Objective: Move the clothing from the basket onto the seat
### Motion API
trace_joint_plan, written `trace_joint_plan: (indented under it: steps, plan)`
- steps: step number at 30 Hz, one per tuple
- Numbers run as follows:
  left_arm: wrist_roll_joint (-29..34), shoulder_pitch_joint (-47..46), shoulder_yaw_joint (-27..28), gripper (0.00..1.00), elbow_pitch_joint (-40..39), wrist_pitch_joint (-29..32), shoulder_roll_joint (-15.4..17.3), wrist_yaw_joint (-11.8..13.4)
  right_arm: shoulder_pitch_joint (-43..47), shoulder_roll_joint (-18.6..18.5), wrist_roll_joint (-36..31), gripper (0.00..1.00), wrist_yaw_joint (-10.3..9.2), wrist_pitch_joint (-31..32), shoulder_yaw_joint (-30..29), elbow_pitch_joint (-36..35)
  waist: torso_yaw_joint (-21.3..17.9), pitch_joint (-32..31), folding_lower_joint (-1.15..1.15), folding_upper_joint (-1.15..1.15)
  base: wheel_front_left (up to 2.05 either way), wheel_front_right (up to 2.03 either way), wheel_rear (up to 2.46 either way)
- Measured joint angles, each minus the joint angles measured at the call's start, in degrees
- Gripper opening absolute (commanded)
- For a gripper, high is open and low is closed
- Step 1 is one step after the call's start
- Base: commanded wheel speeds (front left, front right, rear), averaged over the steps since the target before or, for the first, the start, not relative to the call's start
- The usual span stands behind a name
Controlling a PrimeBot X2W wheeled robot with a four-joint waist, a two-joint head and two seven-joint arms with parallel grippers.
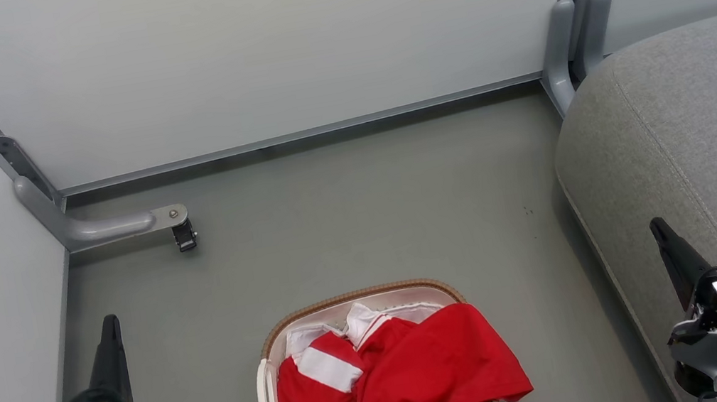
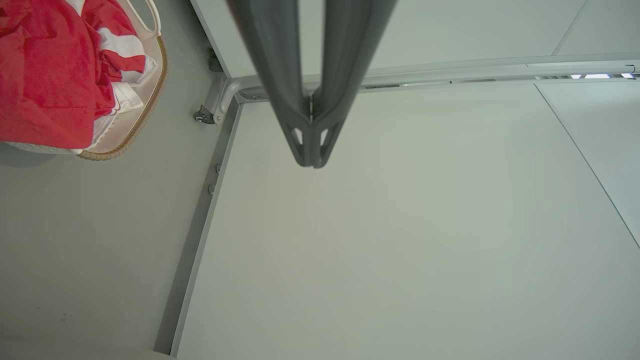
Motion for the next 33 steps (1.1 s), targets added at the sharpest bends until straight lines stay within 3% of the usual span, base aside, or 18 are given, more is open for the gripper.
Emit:
trace_joint_plan:
  steps: [13,14,15,16,33]
  plan:
    - [0.00,0.07,-0.03,0.00,0.16,-0.02,-0.02,0.01,0.08,0.05,0.00,0.00,0.00,0.00,0.00,0.15,0.00,0.00,0.00,0.00,0.00,0.00,0.00]
    - [0.00,0.33,-0.07,1.00,0.71,-0.03,-0.09,0.04,0.38,0.21,0.00,1.00,-0.01,-0.01,0.01,0.56,0.00,0.00,0.00,0.00,0.00,0.00,0.00]
    - [0.00,0.70,-0.11,0.00,1.20,-0.04,-0.19,0.08,0.77,0.36,0.00,0.00,-0.02,-0.01,0.07,0.97,0.00,0.00,0.00,0.00,0.00,0.00,0.00]
    - [0.00,1.22,-0.18,1.00,1.71,-0.04,-0.31,0.08,1.26,0.56,0.00,1.00,-0.03,-0.01,0.12,1.59,0.00,0.00,0.00,0.00,0.00,0.00,0.00]
    - [3.42,2.81,-4.27,1.00,0.74,-4.41,-0.43,0.12,2.98,0.70,-3.59,1.00,-0.03,-4.36,1.83,1.10,0.02,0.04,0.00,0.00,0.00,0.00,0.00]
